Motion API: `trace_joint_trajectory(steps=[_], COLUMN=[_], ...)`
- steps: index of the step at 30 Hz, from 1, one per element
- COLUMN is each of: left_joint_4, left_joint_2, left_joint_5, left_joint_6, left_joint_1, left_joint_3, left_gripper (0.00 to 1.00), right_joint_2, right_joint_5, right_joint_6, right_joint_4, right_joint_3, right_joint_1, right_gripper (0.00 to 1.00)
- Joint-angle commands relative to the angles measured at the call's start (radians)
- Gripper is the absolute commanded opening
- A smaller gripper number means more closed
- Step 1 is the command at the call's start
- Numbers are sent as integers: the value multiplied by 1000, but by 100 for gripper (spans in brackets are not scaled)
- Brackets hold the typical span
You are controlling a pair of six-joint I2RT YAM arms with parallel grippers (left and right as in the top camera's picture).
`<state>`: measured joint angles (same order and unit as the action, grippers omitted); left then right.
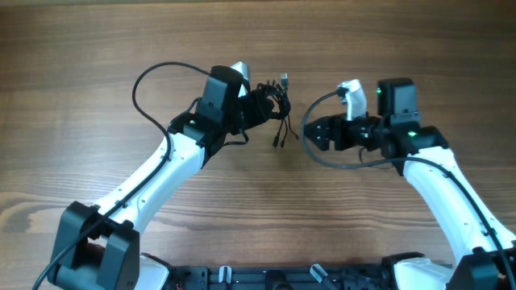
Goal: Untangle cables
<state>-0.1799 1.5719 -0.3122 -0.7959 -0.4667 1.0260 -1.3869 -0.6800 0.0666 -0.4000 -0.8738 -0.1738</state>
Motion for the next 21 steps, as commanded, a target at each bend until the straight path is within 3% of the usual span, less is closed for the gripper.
trace_joint_trajectory(steps=[1, 5, 10, 12, 15, 16, 19, 21], left_joint_4=[11, 18, 57, 55, 55, 52, 52, 52], left_joint_2=[-1, -1, -1, -1, -1, -1, -1, -1], left_joint_5=[-10, -59, -105, -103, -103, -102, -103, -103], left_joint_6=[-140, -158, -158, -158, -157, -154, -155, -155], left_joint_1=[4, 5, 5, 14, 29, 35, 58, 66], left_joint_3=[5, 5, 6, 5, 5, 5, 5, 5], left_gripper=[4, 4, 4, 4, 4, 4, 4, 4], right_joint_2=[16, -42, -161, -179, -178, -179, -178, -179], right_joint_5=[123, 295, 271, 196, 183, 183, 186, 186], right_joint_6=[-63, -39, -13, -11, -11, -3, 48, 48], right_joint_4=[73, 136, 180, 175, 179, 166, 153, 153], right_joint_3=[-8, -8, -8, -8, -8, -8, -8, -8], right_joint_1=[-91, -182, -185, -185, -185, -185, -185, -185], right_gripper=[100, 100, 96, 85, 51, 45, 32, 29])
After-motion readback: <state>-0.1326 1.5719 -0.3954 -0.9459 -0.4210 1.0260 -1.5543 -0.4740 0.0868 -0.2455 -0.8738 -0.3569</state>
